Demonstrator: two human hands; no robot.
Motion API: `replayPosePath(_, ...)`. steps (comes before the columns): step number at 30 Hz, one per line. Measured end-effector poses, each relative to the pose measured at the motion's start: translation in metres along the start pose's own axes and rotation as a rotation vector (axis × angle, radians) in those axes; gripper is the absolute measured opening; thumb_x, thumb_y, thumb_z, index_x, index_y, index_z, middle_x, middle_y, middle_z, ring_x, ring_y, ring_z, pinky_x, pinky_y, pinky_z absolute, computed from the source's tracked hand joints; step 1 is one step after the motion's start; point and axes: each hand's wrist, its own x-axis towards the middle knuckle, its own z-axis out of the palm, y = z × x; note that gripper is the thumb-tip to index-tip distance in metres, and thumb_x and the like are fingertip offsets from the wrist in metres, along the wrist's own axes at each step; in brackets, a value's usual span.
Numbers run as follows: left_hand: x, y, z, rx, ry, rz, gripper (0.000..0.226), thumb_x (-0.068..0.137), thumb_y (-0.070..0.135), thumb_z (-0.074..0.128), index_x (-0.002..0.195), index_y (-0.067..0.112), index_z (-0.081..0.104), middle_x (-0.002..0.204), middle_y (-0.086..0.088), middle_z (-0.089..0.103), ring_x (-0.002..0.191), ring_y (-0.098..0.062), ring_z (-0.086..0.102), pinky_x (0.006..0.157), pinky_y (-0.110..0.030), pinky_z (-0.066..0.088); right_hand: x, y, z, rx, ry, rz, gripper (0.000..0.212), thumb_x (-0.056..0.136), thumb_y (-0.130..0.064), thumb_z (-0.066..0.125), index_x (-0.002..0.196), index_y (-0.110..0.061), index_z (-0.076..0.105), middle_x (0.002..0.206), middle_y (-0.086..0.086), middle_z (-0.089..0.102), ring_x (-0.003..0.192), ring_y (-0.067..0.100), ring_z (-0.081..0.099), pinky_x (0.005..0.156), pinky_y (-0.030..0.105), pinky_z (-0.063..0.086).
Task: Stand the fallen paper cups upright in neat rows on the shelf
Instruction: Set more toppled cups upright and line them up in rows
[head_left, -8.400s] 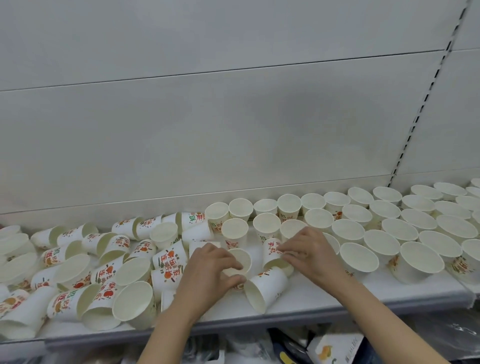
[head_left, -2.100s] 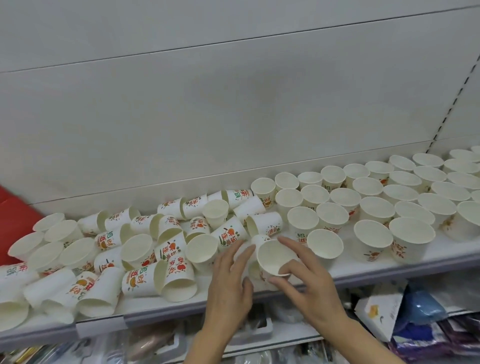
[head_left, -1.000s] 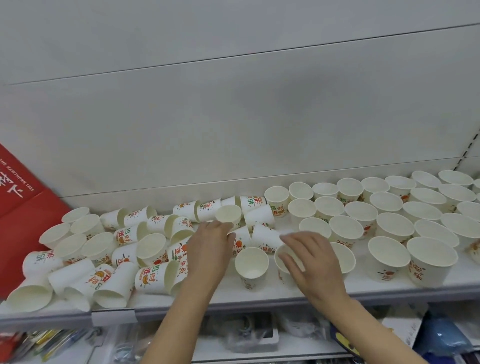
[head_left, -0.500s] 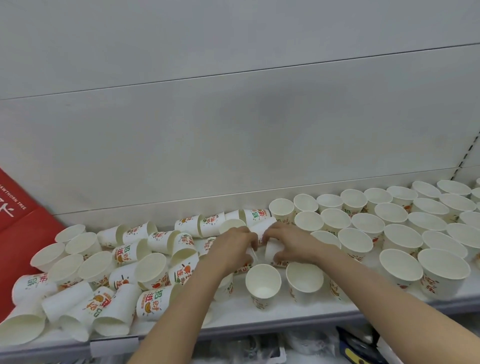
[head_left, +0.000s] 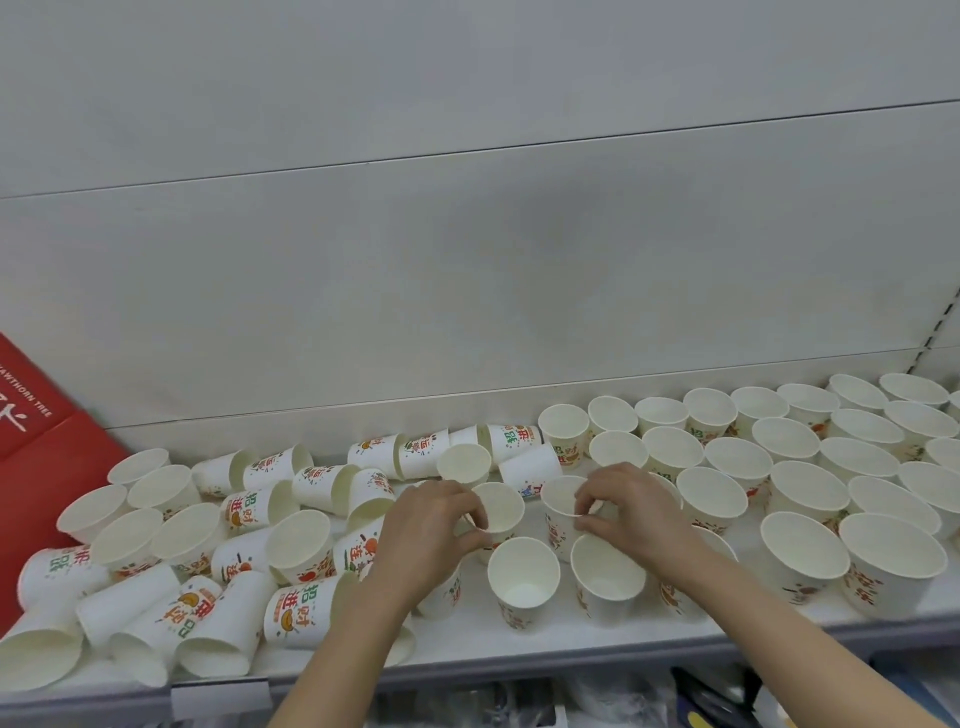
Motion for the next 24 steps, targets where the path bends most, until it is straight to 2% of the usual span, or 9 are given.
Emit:
replayPosePath(3,0.009,-0.002,-0.007,-0.07,-0.008,-0.041,0.025,0.075,0.057,0.071,0.088,0.036,0.071,0.098,0.022,0.065,0.088,-0.005,0.052,0.075,-0.029,0.044,0.006,-0.004,-0.004,0.054,0.022,0.005,0.011,0.075,-0.039,0.076,0.078,-0.029,0.071,0.085,-0.018,0.068,0.092,0.008,0.057,0.081,0.028,0.044)
replayPosePath(5,0.022,-0.005,-0.011,-0.11,0.02,-0.105,0.02,0.079,0.051,0.07,0.094,0.038,0.071,0.101,0.021,0.065,0.094,-0.006,0.052,0.078,-0.032,0.046,0.017,-0.007,-0.007,0.1,0.041,0.049,0.01,0.081,-0.036,0.073,0.088,-0.029,0.073,0.091,-0.022,0.066,0.094,0.006,0.054,0.082,0.025,0.04)
replayPosePath(7,0.043,-0.008,-0.012,-0.086,0.034,-0.132,0.02,0.083,0.043,0.069,0.102,0.038,0.069,0.105,0.017,0.065,0.101,-0.011,0.052,0.08,-0.033,0.045,0.035,-0.009,-0.008,0.069,0.021,0.088,0.016,0.082,-0.031,0.071,0.098,-0.026,0.072,0.097,-0.018,0.066,0.097,0.009,0.053,0.084,0.026,0.04)
replayPosePath(9,0.068,-0.009,-0.01,-0.032,-0.002,-0.105,0.025,0.087,0.035,0.065,0.112,0.032,0.068,0.114,0.008,0.065,0.108,-0.019,0.052,0.086,-0.034,0.044,0.055,-0.013,-0.003,-0.028,-0.068,0.139,0.025,0.082,-0.03,0.069,0.106,-0.023,0.069,0.105,-0.006,0.067,0.102,0.016,0.054,0.082,0.031,0.043)
replayPosePath(11,0.094,-0.005,-0.007,0.022,-0.052,-0.114,0.03,0.089,0.035,0.062,0.118,0.026,0.067,0.12,0.003,0.065,0.111,-0.022,0.054,0.09,-0.033,0.043,0.073,-0.019,0.006,-0.168,-0.132,0.223,0.032,0.082,-0.037,0.066,0.107,-0.019,0.065,0.105,0.003,0.066,0.101,0.023,0.057,0.074,0.031,0.044)
replayPosePath(14,0.126,0.0,0.005,0.2,-0.1,-0.264,0.033,0.089,0.045,0.058,0.107,0.02,0.07,0.112,-0.003,0.068,0.107,-0.025,0.058,0.086,-0.032,0.043,0.086,-0.028,0.017,-0.411,-0.16,0.352,0.038,0.083,-0.048,0.061,0.103,-0.015,0.06,0.102,0.006,0.066,0.1,0.027,0.059,0.066,0.029,0.038)
replayPosePath(16,0.135,0.002,0.016,0.303,-0.113,-0.339,0.039,0.088,0.051,0.057,0.105,0.019,0.069,0.114,-0.005,0.066,0.111,-0.026,0.053,0.088,-0.033,0.04,0.087,-0.031,0.022,-0.456,-0.134,0.423,0.037,0.084,-0.047,0.059,0.103,-0.015,0.06,0.104,0.006,0.066,0.101,0.026,0.059,0.067,0.027,0.036)
replayPosePath(21,0.14,0.007,0.038,0.234,-0.092,-0.479,0.048,0.085,0.054,0.058,0.115,0.016,0.064,0.127,-0.007,0.053,0.12,-0.027,0.041,0.098,-0.035,0.035,0.09,-0.031,0.027,-0.331,-0.106,0.514,0.033,0.083,-0.042,0.063,0.101,-0.015,0.059,0.101,0.004,0.066,0.098,0.025,0.062,0.065,0.026,0.037)
replayPosePath(24,0.144,0.01,0.038,0.08,-0.049,-0.606,0.048,0.085,0.049,0.059,0.118,0.014,0.063,0.131,-0.008,0.051,0.124,-0.029,0.039,0.101,-0.035,0.034,0.087,-0.027,0.025,-0.082,-0.093,0.627,0.02,0.075,-0.035,0.07,0.084,-0.019,0.064,0.087,0.001,0.067,0.089,0.022,0.063,0.063,0.025,0.042)
